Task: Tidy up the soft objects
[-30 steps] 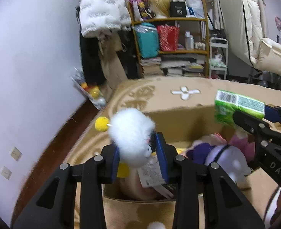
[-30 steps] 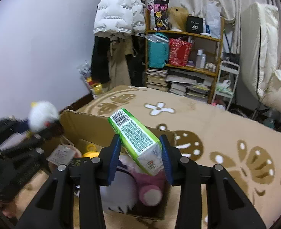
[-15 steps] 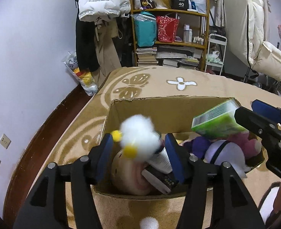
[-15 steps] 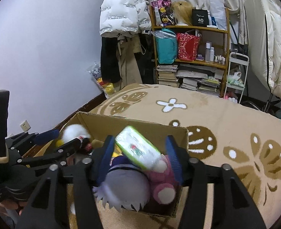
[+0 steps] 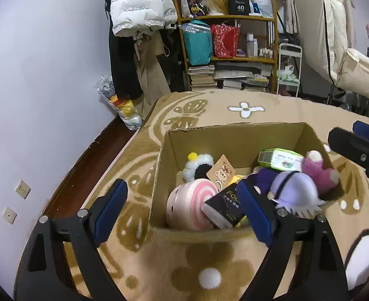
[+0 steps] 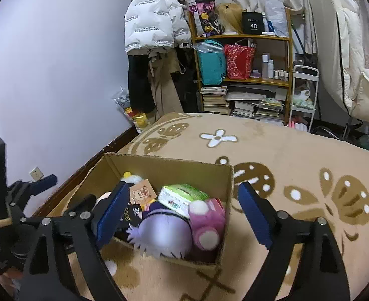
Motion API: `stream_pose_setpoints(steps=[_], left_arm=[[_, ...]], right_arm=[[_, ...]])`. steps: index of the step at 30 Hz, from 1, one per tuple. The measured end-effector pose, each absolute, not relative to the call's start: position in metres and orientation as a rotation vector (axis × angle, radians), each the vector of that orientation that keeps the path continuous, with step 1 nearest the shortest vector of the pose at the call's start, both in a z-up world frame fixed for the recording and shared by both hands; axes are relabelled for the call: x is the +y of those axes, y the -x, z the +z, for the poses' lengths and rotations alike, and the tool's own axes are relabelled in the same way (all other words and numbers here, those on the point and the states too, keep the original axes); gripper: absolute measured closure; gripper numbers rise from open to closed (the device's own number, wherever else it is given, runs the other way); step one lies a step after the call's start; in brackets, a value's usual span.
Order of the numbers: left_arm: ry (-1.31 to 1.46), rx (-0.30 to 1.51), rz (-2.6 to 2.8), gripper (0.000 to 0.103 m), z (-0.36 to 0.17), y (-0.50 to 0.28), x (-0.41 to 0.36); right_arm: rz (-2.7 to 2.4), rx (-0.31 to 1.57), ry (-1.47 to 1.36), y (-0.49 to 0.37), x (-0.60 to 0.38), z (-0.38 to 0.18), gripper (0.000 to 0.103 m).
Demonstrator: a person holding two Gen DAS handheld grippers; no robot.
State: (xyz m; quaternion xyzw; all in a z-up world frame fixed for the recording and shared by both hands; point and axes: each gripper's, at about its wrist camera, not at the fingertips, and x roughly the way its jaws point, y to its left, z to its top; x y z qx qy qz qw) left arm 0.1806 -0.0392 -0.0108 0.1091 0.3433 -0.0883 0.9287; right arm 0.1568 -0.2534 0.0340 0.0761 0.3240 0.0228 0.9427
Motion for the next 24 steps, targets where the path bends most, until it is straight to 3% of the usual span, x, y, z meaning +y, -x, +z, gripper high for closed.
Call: stream_pose_setpoints(steps=[5, 24], left_arm=[[-0.231, 0.669, -0.166, 0.004, 0.006, -0.152, -0.031], [-0.212, 0.59, -0.143, 0.002, 0.041, -0.067, -0.006]], right_arm=[[0.027, 0.673, -0.145, -0.14, -0.256, 0.044, 0.003], [-0.013, 0.59, -0.167, -0.054, -0.262, 0.093, 0.0]])
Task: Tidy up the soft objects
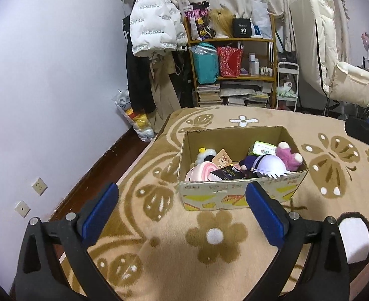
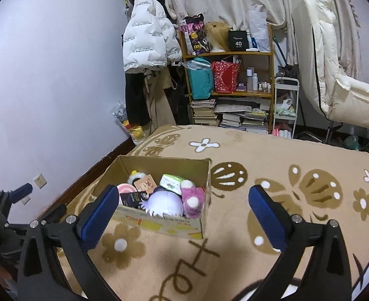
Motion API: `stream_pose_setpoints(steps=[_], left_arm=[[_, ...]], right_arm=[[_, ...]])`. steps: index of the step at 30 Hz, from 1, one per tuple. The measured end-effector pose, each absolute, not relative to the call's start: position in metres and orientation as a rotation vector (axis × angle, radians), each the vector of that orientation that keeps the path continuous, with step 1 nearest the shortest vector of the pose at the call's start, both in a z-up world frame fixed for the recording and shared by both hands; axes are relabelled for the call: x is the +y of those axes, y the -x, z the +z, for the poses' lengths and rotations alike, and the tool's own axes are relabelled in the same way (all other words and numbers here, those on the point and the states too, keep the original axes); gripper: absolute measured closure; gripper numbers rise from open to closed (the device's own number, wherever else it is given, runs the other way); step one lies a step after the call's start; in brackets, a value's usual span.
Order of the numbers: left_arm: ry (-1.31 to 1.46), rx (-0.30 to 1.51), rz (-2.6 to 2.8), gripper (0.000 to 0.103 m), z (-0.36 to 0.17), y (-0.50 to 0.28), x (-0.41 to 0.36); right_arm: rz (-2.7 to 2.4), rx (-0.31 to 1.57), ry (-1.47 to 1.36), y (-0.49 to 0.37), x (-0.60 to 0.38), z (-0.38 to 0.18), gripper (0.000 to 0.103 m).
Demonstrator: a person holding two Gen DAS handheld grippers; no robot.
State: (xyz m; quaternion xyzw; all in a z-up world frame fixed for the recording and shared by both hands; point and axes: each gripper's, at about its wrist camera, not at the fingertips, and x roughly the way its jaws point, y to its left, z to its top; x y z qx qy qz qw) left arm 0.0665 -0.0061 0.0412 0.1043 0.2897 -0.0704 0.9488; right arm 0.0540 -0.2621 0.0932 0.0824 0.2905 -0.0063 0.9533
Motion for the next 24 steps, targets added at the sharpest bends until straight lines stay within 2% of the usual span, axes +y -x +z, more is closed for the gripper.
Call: stream_pose_setpoints(steps=[11, 24], left_arm=[[-0.268, 0.523, -0.131, 0.002, 0.036, -0.035, -0.006], [-0.245, 0.529, -0.139, 0.002, 0.02, -0.047, -0.003]], right_arm=[[-0.033, 0.594, -0.151, -0.025, -0.263, 0.079, 0.0], [-0.071, 0.627, -0.13, -0.032, -0.266, 0.047, 0.0]])
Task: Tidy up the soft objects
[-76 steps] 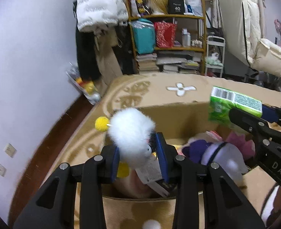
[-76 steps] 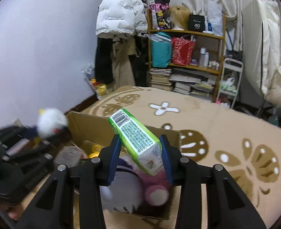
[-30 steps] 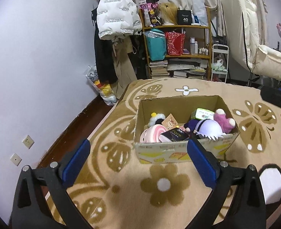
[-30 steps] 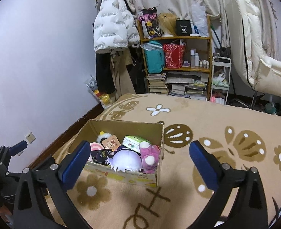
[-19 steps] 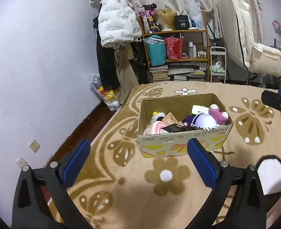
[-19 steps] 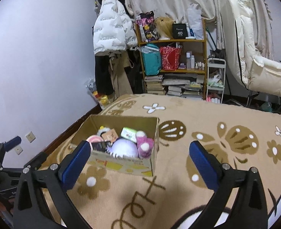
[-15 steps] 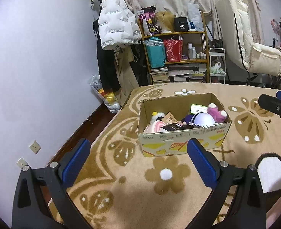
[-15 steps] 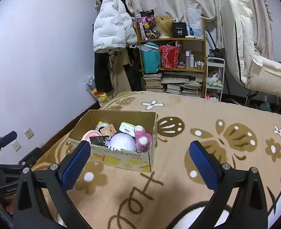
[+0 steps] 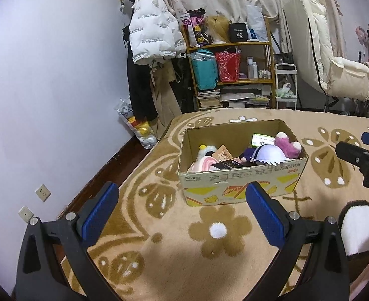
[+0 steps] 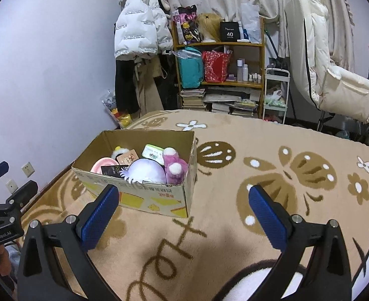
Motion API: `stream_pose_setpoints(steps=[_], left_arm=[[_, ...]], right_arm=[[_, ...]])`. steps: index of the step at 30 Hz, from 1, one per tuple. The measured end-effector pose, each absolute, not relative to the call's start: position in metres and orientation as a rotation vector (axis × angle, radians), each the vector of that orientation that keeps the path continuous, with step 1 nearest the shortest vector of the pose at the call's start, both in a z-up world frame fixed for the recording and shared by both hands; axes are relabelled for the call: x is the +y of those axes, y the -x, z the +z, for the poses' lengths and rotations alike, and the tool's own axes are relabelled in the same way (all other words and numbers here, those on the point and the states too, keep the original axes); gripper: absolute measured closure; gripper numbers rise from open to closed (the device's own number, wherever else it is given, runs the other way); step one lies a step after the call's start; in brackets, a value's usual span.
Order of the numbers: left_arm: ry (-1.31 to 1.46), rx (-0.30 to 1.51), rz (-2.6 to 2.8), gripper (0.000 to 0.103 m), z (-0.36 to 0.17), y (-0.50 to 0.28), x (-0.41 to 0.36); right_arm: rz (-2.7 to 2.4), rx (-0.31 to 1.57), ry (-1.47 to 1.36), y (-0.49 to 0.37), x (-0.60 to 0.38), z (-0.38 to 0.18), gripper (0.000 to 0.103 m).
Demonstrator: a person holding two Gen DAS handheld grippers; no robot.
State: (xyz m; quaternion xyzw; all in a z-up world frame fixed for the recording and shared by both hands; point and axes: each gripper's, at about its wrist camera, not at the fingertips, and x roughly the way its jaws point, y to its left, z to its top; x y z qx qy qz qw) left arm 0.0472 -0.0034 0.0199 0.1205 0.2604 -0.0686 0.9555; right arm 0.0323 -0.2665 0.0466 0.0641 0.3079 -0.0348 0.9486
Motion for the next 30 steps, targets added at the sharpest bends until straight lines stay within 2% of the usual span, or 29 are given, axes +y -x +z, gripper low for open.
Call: stream_pose_setpoints(steps=[30], left_arm=[[-0.241, 0.538, -0.16, 0.002, 0.0103, -0.0529, -0.0084]], right_arm=[[-0.106, 0.578, -0.116, -0.034, -0.2731, 0.0448, 0.0]])
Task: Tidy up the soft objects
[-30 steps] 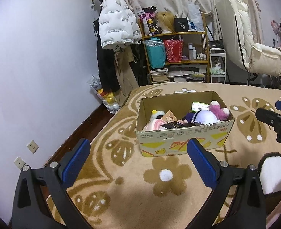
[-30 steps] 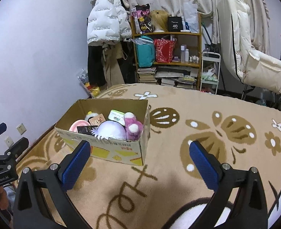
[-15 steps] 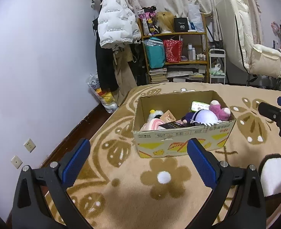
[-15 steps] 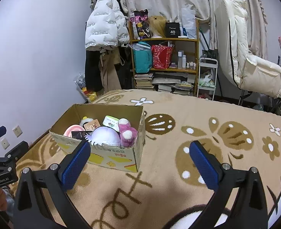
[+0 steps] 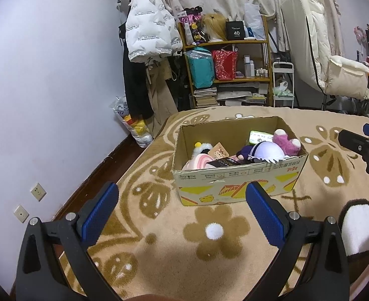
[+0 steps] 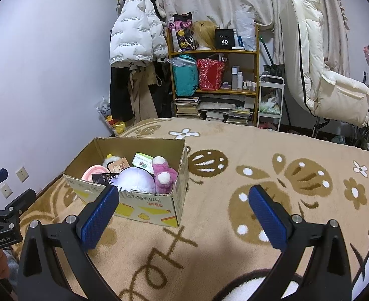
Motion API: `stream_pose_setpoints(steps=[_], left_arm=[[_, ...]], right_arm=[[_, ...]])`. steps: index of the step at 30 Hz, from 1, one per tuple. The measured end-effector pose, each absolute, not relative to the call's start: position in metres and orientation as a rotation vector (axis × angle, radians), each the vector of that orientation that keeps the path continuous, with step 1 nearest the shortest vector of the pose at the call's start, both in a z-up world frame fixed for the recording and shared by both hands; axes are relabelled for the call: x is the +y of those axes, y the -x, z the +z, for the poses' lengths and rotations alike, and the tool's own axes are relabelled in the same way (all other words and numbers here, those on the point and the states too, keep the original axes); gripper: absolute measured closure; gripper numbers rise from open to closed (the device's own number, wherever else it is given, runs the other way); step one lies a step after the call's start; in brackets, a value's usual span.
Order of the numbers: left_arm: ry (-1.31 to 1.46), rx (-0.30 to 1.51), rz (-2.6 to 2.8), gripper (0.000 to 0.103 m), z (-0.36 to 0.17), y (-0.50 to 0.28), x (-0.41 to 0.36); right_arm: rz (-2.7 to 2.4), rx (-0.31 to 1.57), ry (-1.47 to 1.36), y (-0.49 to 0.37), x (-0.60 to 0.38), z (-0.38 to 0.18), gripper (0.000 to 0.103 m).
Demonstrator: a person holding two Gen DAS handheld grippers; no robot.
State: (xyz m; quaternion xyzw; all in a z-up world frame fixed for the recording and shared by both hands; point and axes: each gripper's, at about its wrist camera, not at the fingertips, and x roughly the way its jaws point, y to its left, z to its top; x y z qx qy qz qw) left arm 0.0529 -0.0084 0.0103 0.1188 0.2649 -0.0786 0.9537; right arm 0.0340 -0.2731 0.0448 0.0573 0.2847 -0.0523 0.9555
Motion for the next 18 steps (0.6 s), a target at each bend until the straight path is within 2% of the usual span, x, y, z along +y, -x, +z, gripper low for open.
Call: stream_pose_setpoints(steps=[18], left_arm=[[-0.25, 0.538, -0.178, 0.002, 0.0104, -0.0504, -0.0082]], right_arm=[[-0.107, 0.579, -0.13, -0.0318, -0.2794, 0.044, 0.0]])
